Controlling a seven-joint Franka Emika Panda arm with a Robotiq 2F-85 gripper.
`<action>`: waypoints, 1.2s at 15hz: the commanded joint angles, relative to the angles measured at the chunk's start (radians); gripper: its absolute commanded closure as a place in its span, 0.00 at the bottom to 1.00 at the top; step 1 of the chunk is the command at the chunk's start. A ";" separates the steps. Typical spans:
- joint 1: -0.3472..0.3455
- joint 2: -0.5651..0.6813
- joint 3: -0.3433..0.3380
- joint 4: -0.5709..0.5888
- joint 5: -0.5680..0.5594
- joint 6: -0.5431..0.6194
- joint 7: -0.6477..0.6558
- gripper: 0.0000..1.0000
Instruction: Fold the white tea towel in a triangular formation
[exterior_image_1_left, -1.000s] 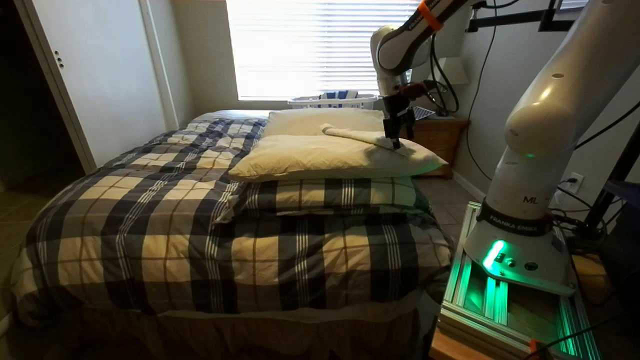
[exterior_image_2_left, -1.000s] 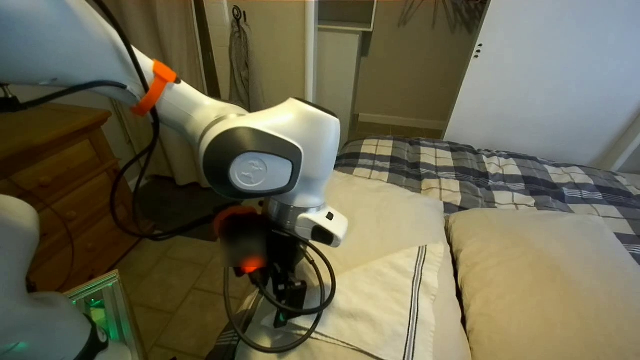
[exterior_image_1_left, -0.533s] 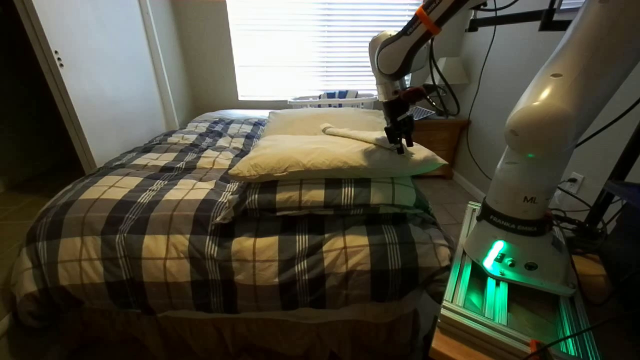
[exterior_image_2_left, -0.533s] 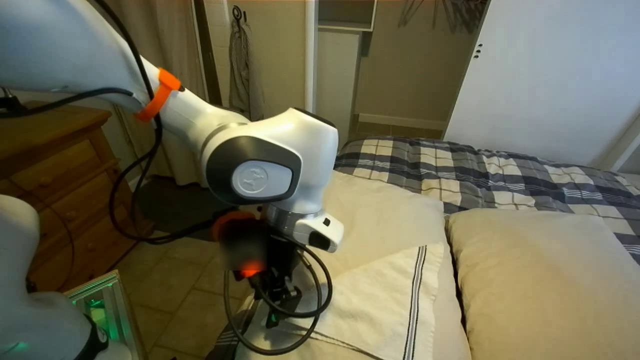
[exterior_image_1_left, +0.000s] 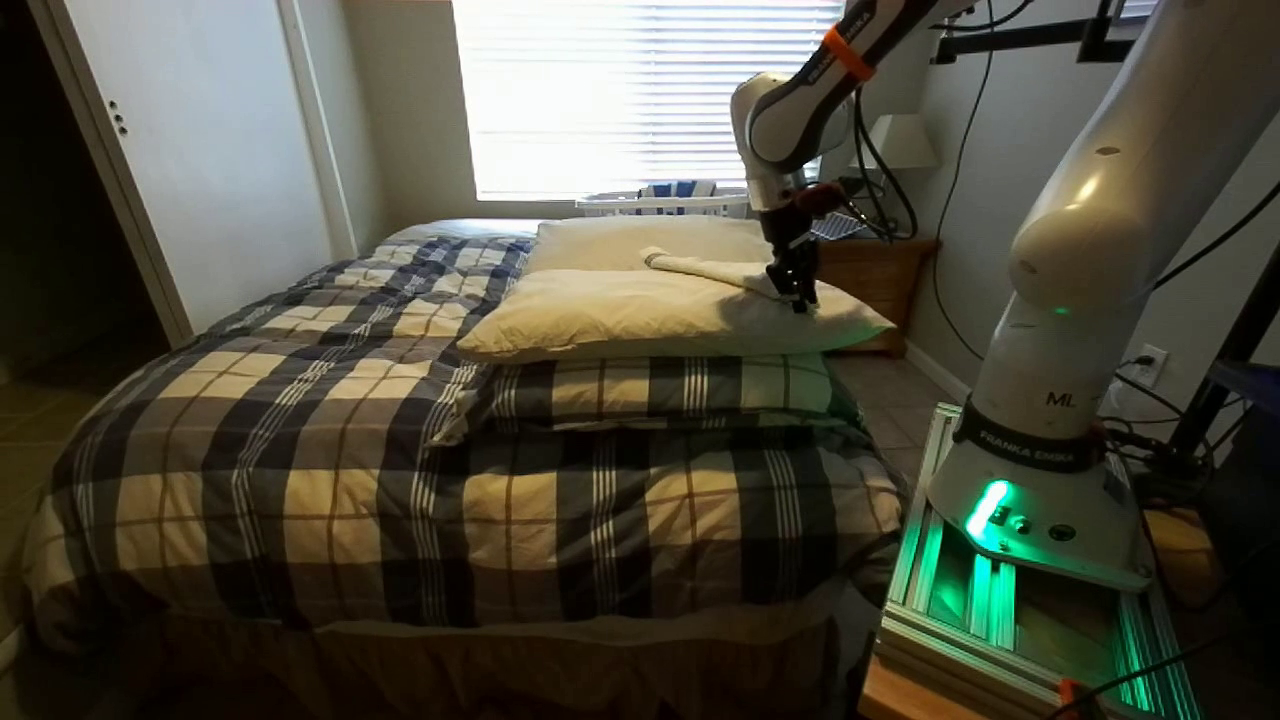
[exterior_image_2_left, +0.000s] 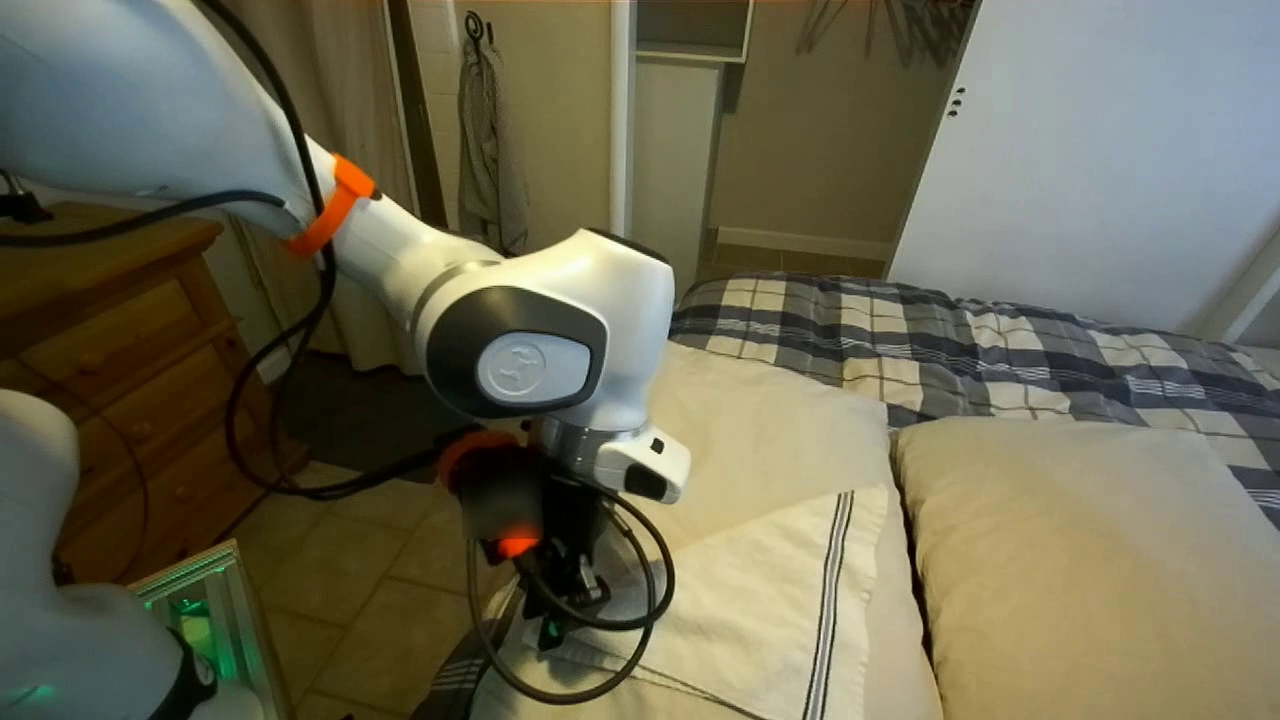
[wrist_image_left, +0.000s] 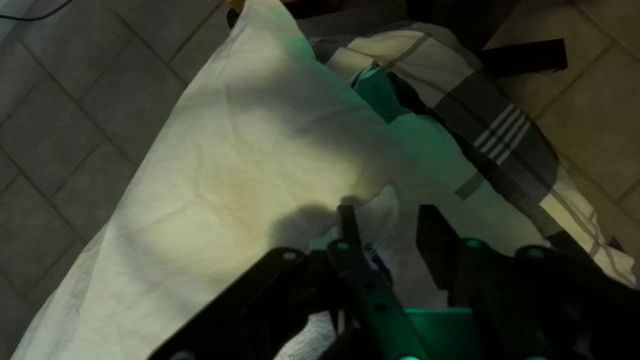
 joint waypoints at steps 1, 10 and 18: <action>-0.008 0.008 0.008 -0.004 -0.056 0.008 0.028 0.93; -0.026 -0.043 -0.004 0.012 -0.186 0.089 0.031 0.99; -0.031 -0.125 -0.003 0.082 -0.167 0.084 -0.016 0.99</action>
